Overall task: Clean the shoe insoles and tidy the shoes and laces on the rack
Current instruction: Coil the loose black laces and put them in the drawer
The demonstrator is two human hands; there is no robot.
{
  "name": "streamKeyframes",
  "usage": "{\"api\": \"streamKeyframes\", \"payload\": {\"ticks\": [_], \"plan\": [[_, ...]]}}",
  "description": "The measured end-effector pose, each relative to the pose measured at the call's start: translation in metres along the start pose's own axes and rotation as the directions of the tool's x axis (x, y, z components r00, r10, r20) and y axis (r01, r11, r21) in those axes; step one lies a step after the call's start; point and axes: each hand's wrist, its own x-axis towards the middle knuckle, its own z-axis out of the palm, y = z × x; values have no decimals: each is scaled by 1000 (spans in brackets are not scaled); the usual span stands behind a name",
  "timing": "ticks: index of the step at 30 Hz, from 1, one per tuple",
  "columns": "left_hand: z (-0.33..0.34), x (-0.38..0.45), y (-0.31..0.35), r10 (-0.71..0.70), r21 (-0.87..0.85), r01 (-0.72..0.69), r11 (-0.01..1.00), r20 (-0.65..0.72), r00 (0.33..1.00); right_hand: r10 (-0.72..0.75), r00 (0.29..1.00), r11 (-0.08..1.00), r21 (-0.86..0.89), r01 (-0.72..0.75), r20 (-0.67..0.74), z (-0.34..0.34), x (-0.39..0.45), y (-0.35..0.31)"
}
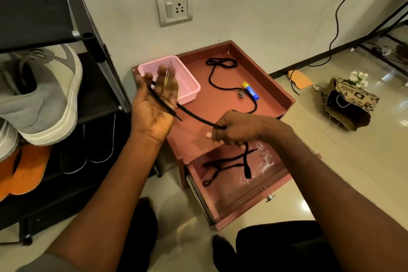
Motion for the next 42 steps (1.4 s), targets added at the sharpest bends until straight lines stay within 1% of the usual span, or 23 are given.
{"api": "streamKeyframes", "payload": {"ticks": [1,2,3,4,6,8,9,10,12,14,15,17,19,21,25,27,29,32,35,38,40,41,42], "plan": [[2,-1,-7,24,210,-17,977,-28,999,-36,999,999,42,36,1,3,-2,-9],[2,-1,-14,52,441,-30,897,-38,998,-78,997,994,72,78,3,5,-3,-19],[2,-3,-22,74,641,-44,767,-20,997,-120,993,988,96,118,13,8,-4,-28],[2,-5,-27,87,780,-65,623,14,996,-160,987,981,119,155,30,10,-4,-35],[0,-9,-27,70,931,-87,355,67,995,-232,970,959,186,216,68,13,-9,-44],[-6,-12,-23,-28,994,-22,108,26,999,-290,956,918,294,267,39,12,-15,-47],[-9,-13,-22,-99,998,40,46,-35,995,-305,952,891,351,288,-9,9,-18,-46],[-12,-15,-22,-157,994,106,24,-101,982,-308,949,861,405,307,-65,6,-21,-44],[-15,-16,-21,-230,977,210,37,-196,953,-306,934,795,491,357,-184,-2,-23,-41],[-14,-15,-19,-323,951,282,129,-229,918,-286,906,747,520,415,-313,-8,-22,-36],[-13,-13,-18,-387,927,312,209,-215,897,-257,886,747,503,436,-386,-10,-21,-33],[-11,-12,-15,-500,862,357,359,-146,854,-185,823,797,408,445,-537,-13,-20,-29],[-9,-13,-14,-551,824,384,416,-108,828,-143,747,838,323,441,-649,-16,-20,-24],[-8,-14,-16,-546,816,390,426,-112,830,-151,722,803,342,488,-675,-18,-24,-20],[-14,-9,-19,-488,808,390,441,-149,860,-235,762,691,448,567,-603,-16,-26,-22],[-14,-9,-21,-509,797,402,451,-141,849,-211,754,655,482,582,-622,-14,-22,-26],[-11,-11,-21,-523,824,380,420,-122,843,-177,747,638,503,583,-641,-12,-17,-30],[-12,-12,-21,-513,895,305,326,-104,852,-84,720,668,497,554,-689,-10,-13,-35],[-16,-12,-20,-486,888,337,313,-155,860,60,638,662,509,551,-768,-13,-14,-36],[-15,-14,-16,-496,870,378,317,-187,848,160,559,694,495,523,-814,-15,-10,-33],[-11,-16,-13,-558,813,419,404,-144,817,161,500,822,396,409,-851,-15,-4,-26],[-8,-16,-12,-596,752,444,487,-85,799,127,491,914,294,279,-862,-15,0,-20],[-5,-16,-10,-623,664,470,581,-9,782,87,512,978,172,121,-854,-14,4,-13]]}}
